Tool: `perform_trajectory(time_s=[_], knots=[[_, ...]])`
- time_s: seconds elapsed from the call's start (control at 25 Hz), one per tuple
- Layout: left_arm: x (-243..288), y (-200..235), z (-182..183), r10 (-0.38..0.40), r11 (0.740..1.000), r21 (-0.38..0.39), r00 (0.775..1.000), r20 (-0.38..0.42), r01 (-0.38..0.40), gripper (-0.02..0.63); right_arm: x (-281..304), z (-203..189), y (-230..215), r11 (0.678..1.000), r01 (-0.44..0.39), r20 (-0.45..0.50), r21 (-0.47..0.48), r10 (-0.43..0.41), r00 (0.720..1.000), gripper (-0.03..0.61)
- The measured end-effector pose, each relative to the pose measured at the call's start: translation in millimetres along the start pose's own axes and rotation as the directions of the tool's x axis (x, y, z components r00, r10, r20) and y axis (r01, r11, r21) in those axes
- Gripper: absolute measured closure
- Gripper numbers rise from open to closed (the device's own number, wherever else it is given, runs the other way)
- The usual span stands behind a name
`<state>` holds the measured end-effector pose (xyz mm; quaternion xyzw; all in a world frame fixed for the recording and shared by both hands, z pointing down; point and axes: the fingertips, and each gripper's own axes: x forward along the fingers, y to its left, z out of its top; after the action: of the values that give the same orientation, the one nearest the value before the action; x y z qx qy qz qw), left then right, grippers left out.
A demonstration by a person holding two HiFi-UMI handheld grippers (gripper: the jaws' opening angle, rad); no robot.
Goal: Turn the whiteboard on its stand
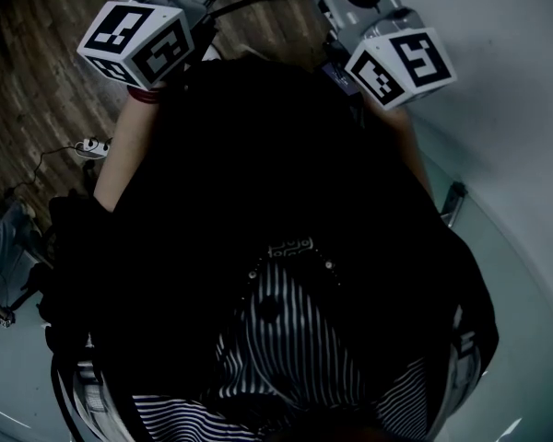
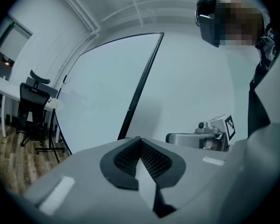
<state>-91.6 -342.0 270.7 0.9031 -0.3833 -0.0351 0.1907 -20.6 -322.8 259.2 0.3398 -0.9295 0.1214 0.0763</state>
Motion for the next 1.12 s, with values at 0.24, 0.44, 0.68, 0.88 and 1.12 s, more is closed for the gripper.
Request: perform_trajectory(time_s=[0.24,0.44,0.68,0.88,1.12], knots=[[8,-23,0,-0.046,0.997,0.057,0.999,-0.022,0.047,0.614,-21,6,-7,0.998,0.061,0.028,-0.002,-0.061,0.998,0.578],[10,-45,0,-0.098,0.987,0.122,0.994,-0.046,0.103,0.614,-45,11,-17,0.989,0.148,0.056,0.008,-0.148,0.987,0.578],[14,-58,-1,-0.139,0.979,0.139,0.988,-0.069,0.148,0.614,-74,16,-38,0.965,0.262,0.084,0.030,-0.264,0.961,0.578],[21,-51,0,-0.124,0.984,0.121,0.991,-0.059,0.130,0.614,-72,15,-45,0.965,0.262,0.074,0.028,-0.264,0.962,0.577],[28,-48,9,-0.114,0.985,0.130,0.993,-0.035,0.117,0.614,-60,13,-44,0.969,0.249,0.065,0.002,-0.248,0.967,0.555]])
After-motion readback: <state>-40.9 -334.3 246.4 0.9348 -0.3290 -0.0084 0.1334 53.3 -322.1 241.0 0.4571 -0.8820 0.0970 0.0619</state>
